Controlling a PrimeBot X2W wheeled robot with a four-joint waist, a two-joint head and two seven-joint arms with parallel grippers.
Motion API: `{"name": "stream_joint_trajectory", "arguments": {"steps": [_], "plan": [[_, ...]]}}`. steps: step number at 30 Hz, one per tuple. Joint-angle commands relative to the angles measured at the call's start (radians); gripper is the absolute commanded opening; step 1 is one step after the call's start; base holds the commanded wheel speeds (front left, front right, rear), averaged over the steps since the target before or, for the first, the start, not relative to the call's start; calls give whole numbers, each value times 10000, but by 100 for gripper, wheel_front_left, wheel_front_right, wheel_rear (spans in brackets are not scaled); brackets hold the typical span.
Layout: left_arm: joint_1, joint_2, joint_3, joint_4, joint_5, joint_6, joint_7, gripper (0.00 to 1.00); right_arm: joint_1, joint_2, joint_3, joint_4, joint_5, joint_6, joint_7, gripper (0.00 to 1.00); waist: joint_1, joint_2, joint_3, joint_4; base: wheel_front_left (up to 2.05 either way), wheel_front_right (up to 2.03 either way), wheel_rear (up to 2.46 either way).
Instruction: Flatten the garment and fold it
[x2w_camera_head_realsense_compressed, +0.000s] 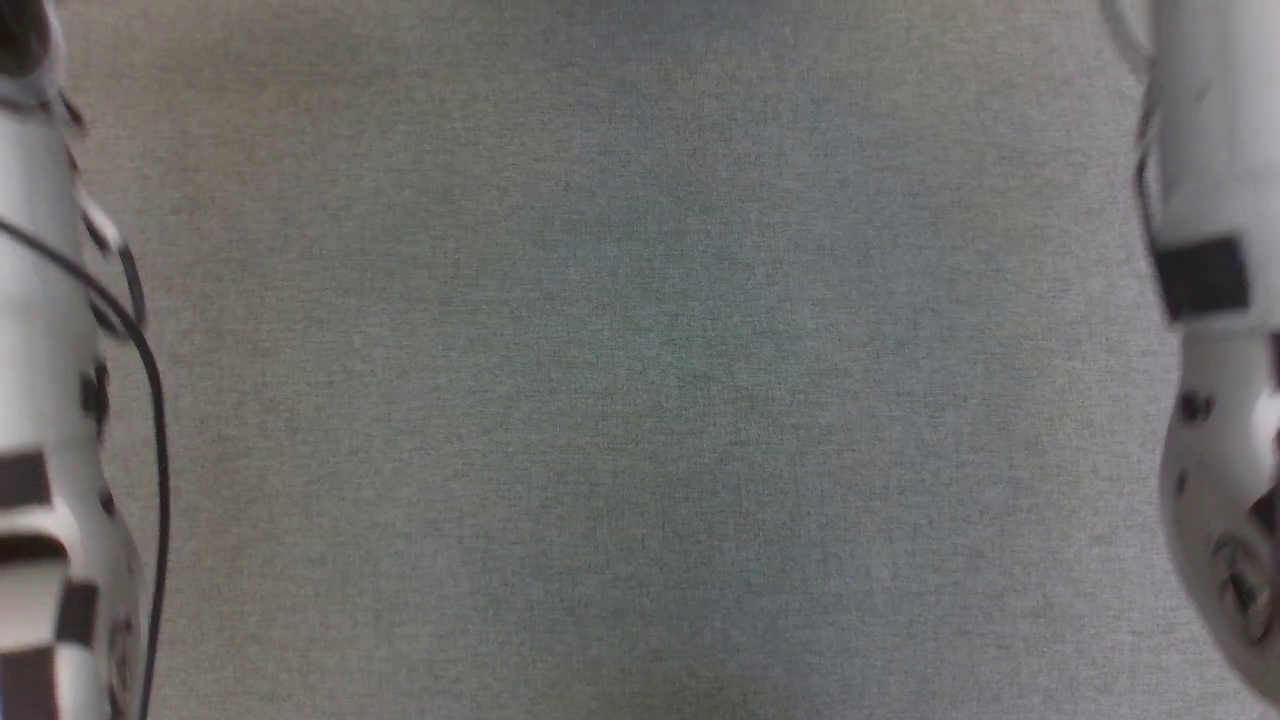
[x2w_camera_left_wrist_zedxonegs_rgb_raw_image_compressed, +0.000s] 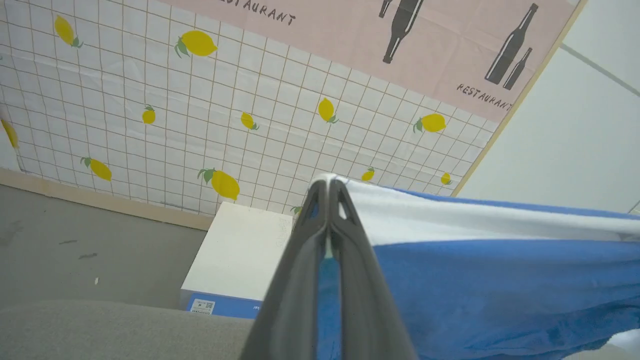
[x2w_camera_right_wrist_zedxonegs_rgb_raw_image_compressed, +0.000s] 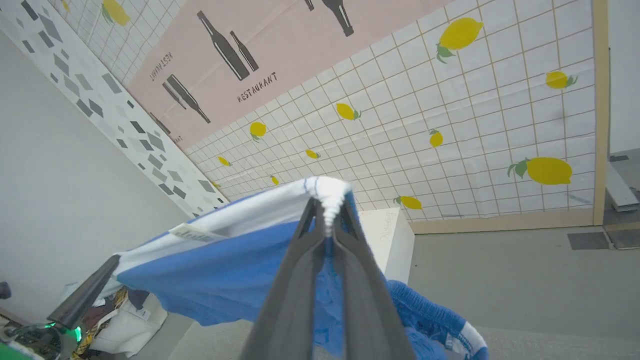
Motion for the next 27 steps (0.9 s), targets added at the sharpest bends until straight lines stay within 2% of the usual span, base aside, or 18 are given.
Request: {"name": "stream_joint_trajectory", "arguments": {"steps": [1,6,11,19,23,27], "plan": [[655,168,-21,-174,-114,-57,-140,0,608,-83,158,-250,267,-21,-104,0,-2,0,-246,63,0,0,0],[3153,16,-182,-1133,-656,-128,-526,0,3209,-83,498,-1828,1235,-21,116,0,-2,0,-1053,263,0,0,0],[6036,-464,-92,-2347,-1333,-84,-755,0,6565,-222,569,-4026,1027,-21,971,0,-2,0,-2049,366,0,0,0],[10183,-1502,46,-3943,-2331,448,-602,0,11646,-213,-395,-7073,610,-21,2517,0,-2,0,-3163,698,0,0,0],[11672,-1679,-137,-4388,-2596,740,-87,0,13613,-128,-1008,-8188,651,-21,3249,0,-2,0,-3542,859,0,0,0],[12894,-1508,-351,-4885,-2540,1297,637,0,15323,-95,-1104,-9147,564,-21,4201,0,-2,0,-3834,924,0,0,0]]}}
